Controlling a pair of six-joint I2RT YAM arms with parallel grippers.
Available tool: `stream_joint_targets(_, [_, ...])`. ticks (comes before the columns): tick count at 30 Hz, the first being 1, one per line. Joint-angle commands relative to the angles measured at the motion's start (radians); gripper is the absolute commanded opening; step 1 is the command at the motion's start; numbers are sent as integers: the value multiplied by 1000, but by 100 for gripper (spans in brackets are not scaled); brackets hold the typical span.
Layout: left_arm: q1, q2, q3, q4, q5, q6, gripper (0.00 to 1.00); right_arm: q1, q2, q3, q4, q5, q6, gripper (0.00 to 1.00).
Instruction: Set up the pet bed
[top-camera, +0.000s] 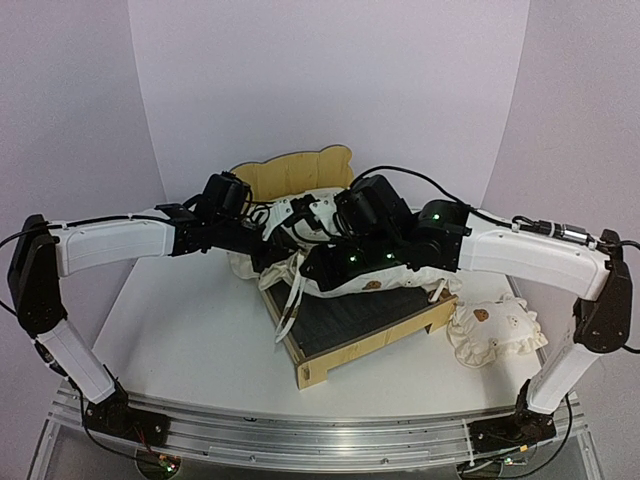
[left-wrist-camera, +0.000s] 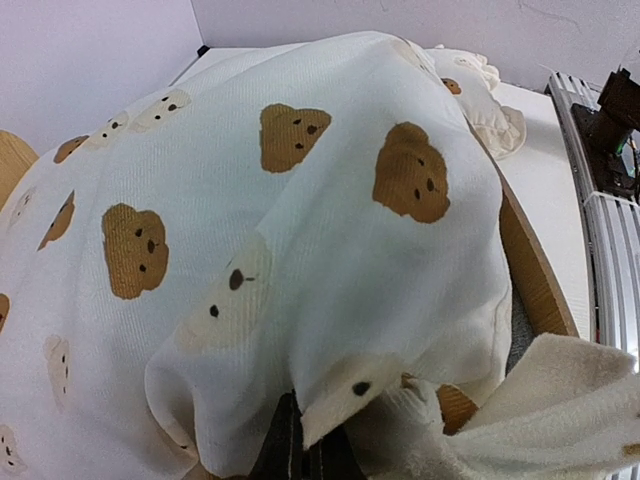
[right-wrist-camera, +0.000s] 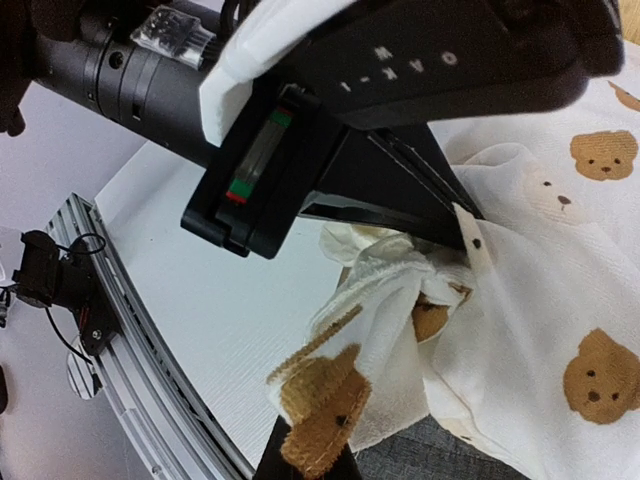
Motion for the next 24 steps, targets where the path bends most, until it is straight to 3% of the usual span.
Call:
stream_joint_targets(1, [16, -45, -5, 5, -17, 6, 0, 3, -28, 22, -61, 49, -55, 0])
stream_joint_targets(3, [16, -45, -4, -9, -9, 3, 4, 3, -19, 21, -60, 28, -48, 0])
stream_joint_targets(9, [26, -74, -10, -64, 8, 16, 57, 3, 35, 49, -58, -72, -20, 0])
stream_joint_targets(13, [84, -152, -39, -110, 111, 66, 75, 3, 59, 57, -46, -78, -21, 0])
stream_joint_targets(17, [161, -253, -103, -143, 277, 147, 74, 4, 81, 70, -31, -104, -17, 0])
stream_joint_targets(20, [161, -322, -188, -215, 372, 287, 56, 2, 88, 74, -8, -124, -12, 0])
stream_joint_targets(22, [140, -358, -257, -211, 401, 286, 43, 2, 91, 73, 9, -135, -8, 0])
stream_joint_targets(24, [99, -375, -319, -174, 385, 263, 39, 1, 92, 75, 20, -144, -6, 0])
